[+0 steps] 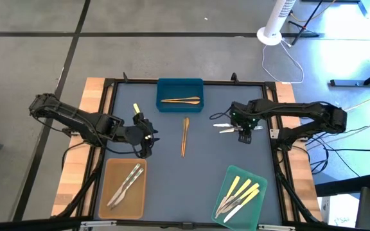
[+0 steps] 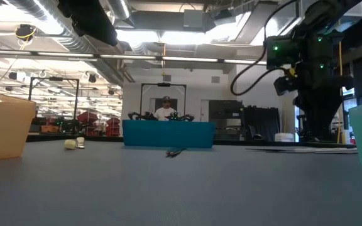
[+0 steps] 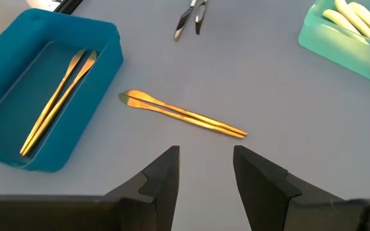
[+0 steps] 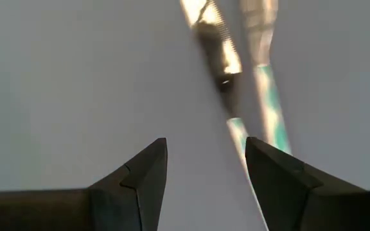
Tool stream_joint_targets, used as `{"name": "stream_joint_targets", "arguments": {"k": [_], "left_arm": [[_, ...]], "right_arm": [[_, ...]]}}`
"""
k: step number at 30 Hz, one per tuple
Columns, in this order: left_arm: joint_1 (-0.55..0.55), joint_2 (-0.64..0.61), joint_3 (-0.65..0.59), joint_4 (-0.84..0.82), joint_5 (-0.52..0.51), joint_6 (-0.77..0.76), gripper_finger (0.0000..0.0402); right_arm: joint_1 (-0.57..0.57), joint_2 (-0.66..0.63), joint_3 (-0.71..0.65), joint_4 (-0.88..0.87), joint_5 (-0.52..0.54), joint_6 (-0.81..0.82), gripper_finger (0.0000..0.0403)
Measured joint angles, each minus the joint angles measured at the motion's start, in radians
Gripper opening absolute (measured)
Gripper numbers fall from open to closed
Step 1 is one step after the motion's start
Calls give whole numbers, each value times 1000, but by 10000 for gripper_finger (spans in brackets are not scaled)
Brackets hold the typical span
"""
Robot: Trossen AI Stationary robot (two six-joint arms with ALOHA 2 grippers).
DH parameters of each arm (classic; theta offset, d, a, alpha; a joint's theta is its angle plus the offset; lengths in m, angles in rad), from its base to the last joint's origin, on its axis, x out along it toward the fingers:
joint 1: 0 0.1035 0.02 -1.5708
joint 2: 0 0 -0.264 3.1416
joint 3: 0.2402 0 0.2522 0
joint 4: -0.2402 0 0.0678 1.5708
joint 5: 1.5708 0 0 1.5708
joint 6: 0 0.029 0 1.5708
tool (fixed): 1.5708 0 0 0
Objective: Sort silverware by color (type)
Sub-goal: Put the green patterned knife into the orange bin
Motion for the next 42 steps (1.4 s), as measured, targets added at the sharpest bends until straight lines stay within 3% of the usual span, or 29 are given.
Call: {"name": "stream_joint_targets", "arguments": {"k": [13,42], "left_arm": [[0,0,0,0,0,0,141],[0,0,0,0,0,0,141]], "right_arm": [[0,107,0,-2,-13,-6,200],[0,112,0,1,25,5,200]]}}
